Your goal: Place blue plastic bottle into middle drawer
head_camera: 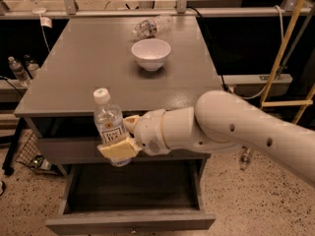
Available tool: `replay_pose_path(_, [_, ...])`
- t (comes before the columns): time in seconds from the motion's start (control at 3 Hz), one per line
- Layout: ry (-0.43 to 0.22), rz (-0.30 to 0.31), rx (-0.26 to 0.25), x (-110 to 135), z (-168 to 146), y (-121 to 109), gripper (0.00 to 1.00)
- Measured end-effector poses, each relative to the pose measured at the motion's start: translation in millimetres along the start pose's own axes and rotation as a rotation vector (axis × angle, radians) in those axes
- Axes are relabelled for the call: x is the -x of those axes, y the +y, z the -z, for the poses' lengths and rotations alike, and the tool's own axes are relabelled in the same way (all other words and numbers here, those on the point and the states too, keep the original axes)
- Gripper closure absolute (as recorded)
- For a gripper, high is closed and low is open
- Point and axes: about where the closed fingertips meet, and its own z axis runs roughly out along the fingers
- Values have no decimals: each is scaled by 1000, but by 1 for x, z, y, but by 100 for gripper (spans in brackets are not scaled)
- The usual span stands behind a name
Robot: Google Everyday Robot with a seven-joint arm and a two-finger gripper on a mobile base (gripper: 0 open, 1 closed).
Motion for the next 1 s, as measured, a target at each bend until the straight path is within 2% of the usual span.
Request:
replay_pose_path(0.33, [-10, -50, -79, -44, -11, 7, 100])
replay_pose_path(0.67, [-41, -96, -140, -103, -29, 7, 100])
replay_pose_path(1.0, [-81, -141, -157, -142, -42, 2, 100])
